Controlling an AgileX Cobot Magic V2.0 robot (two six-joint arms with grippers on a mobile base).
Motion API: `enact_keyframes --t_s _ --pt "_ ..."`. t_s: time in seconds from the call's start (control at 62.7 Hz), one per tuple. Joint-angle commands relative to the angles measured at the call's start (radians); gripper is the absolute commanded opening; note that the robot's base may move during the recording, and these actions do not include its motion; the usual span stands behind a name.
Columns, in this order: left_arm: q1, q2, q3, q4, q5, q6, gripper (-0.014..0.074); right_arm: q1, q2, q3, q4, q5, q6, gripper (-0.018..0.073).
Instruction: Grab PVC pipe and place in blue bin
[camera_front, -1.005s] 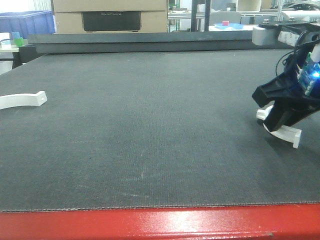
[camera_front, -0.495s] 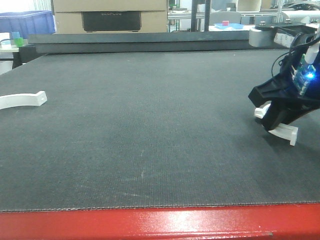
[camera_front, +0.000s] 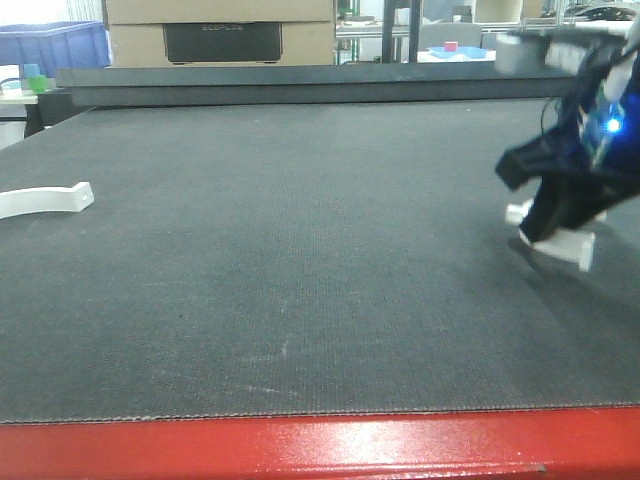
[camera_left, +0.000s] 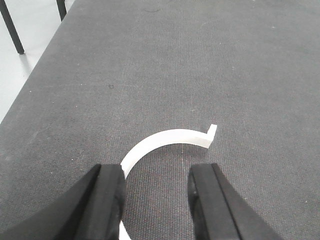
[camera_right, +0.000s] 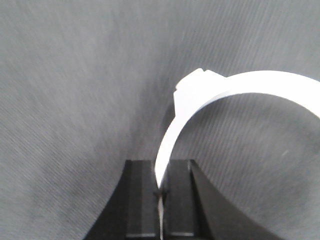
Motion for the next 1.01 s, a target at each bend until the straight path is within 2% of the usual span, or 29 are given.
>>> enact_keyframes --t_s 0.0,0.207,0.351,0.479,0.606,0.734,0.846,0.989 --pt "0.003 0.0 -0.008 -0.004 -0.012 -0.001 0.0232 0.004 -0.044 -0.024 0.002 -0.003 -0.003 -0.0167" --pt "0.048 0.009 -0.008 -0.008 0.007 -0.006 0.0232 0.004 -0.15 -0.046 0.002 -0.003 -0.003 -0.0167" --pt "0.084 0.058 -0.008 -0.044 0.057 -0.008 0.0232 0.004 -0.233 -0.046 0.022 0.017 -0.003 -0.0167" --pt "0.092 0.105 -0.008 -0.064 0.069 -0.008 0.0232 0.004 -0.304 -0.046 0.064 0.028 -0.003 -0.0167" --pt "0.092 0.141 -0.008 -0.144 0.062 -0.008 0.0232 0.004 -0.372 -0.046 0.081 0.033 -0.003 -0.0167" --pt "0.092 0.171 -0.027 -0.148 0.067 -0.008 0.0234 0.004 -0.423 -0.046 0.081 0.051 -0.003 -0.0167" --pt "0.092 0.204 -0.072 -0.179 0.098 -0.008 0.0274 0.004 -0.442 -0.046 0.081 0.064 -0.003 -0.0167" --pt "0.092 0.249 -0.146 -0.217 0.176 -0.008 0.0372 0.004 -0.445 -0.046 0.081 0.067 -0.003 -0.0167"
